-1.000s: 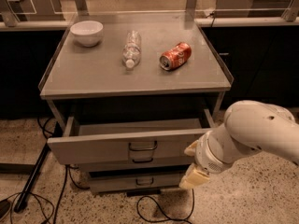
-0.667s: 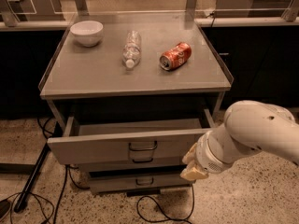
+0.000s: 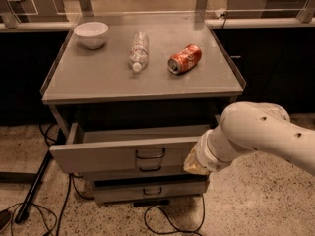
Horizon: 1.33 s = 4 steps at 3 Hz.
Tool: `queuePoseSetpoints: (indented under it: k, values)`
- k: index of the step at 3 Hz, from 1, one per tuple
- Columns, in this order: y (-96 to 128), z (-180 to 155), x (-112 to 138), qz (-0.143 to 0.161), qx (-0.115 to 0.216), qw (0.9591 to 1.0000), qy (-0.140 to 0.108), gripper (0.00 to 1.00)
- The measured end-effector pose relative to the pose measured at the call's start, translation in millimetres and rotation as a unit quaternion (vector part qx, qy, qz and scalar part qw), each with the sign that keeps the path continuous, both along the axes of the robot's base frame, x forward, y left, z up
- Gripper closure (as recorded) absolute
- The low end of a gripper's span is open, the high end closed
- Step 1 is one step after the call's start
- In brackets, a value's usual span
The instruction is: Close top drawer
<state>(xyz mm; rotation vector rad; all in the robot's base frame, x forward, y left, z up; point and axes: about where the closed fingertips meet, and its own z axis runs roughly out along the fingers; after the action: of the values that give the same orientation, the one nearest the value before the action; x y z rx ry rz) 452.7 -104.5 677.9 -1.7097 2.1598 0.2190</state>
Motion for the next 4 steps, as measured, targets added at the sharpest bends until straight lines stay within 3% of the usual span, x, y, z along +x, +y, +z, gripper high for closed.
queuePoseSetpoints:
  k: [2,3,4]
  values:
    - [19.9,-19.3,42.1,0.015,-0.010,0.9994,-0.030,1.00]
    - [20.9,-20.1,43.3,0.016,-0.010,0.9993,-0.031,0.83]
    - [20.9,-20.1,43.3,0.016,-0.010,0.9993,-0.031,0.54]
